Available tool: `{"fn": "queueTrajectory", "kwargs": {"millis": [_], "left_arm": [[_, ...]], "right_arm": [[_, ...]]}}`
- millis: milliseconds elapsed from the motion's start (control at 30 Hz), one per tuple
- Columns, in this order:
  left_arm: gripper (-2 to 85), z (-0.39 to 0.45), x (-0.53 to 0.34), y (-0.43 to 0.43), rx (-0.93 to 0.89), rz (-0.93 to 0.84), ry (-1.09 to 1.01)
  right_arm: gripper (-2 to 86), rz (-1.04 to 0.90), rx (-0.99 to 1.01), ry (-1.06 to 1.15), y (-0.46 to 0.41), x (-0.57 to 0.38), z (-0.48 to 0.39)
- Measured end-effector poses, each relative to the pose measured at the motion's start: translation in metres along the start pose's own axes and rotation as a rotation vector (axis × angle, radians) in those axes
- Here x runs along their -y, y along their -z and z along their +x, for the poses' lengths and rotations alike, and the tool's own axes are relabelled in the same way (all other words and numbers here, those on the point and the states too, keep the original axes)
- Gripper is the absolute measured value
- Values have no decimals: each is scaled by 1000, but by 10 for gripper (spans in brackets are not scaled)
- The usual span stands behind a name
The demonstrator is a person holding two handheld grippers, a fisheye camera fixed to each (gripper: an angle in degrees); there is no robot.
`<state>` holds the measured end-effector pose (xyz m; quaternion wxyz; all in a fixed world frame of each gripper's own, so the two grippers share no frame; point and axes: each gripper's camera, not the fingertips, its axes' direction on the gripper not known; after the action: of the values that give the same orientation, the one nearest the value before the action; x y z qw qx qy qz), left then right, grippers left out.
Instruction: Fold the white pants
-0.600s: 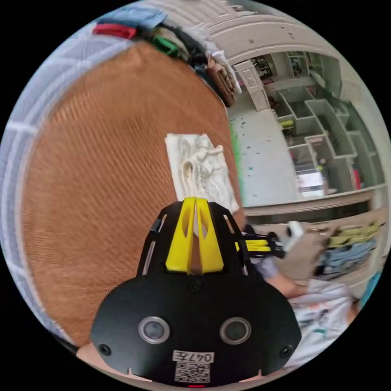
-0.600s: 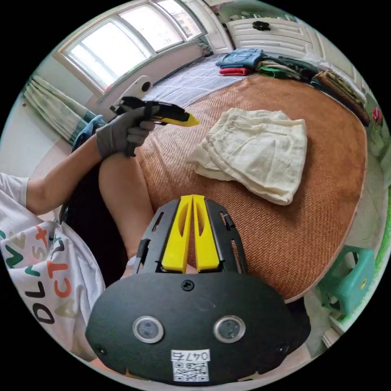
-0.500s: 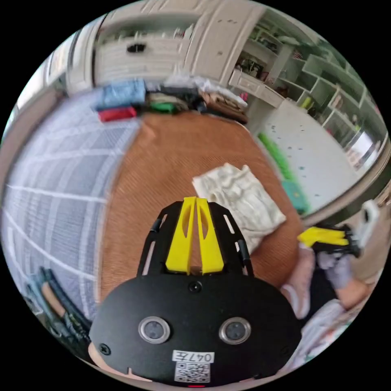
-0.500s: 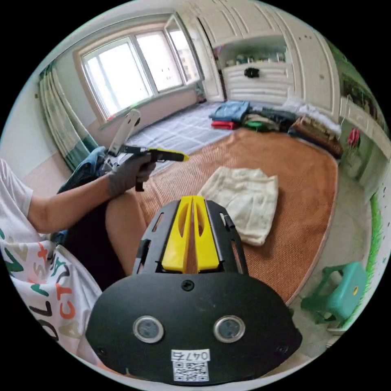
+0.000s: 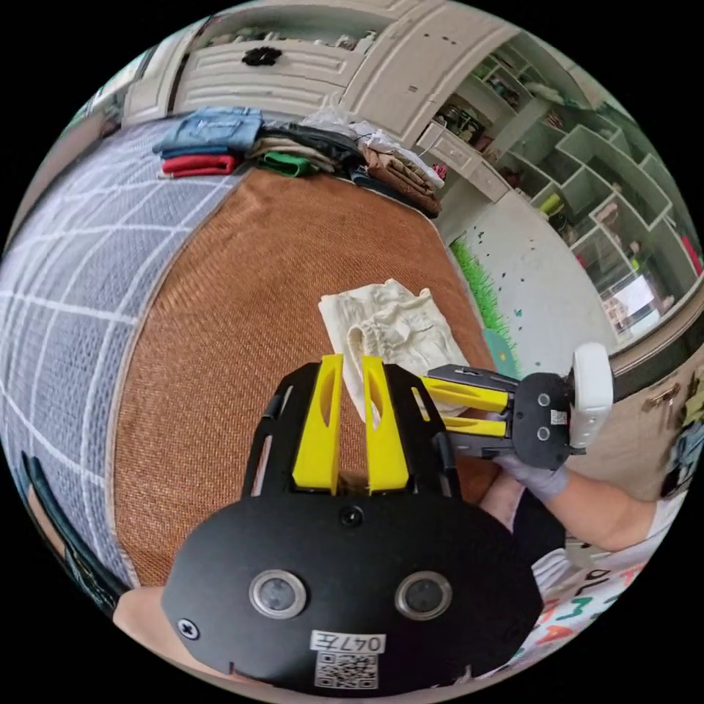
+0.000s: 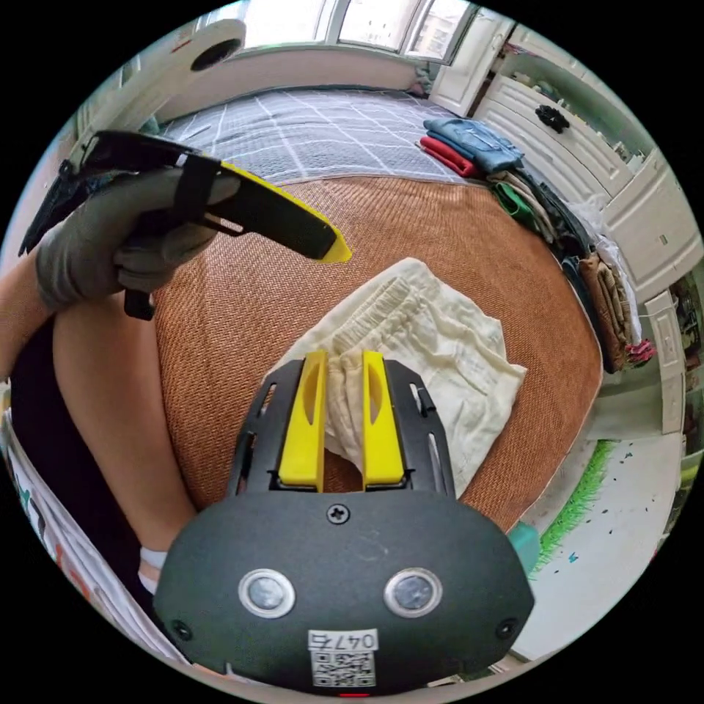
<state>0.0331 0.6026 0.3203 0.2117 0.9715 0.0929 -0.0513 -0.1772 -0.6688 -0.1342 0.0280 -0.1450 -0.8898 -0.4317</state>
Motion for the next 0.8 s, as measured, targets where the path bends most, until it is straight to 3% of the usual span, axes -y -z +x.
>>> {"fn": "queueTrajectory", "kwargs": {"millis": [267,500,700,800], "left_arm": [[80,18,24,-33,35,-143,-15],[71,5,43,-26,37,-106,70],[71,2,59,-26,-30,-118,104],[78,13,69,-27,-28,-125,76]], "right_arm": [[11,156,245,-264,27,-28,59],[63,63,133,-97,10,-18,24],[36,-19,-44,24,-6,-15,2],[18,54,-10,-46,5,-26,19]]}}
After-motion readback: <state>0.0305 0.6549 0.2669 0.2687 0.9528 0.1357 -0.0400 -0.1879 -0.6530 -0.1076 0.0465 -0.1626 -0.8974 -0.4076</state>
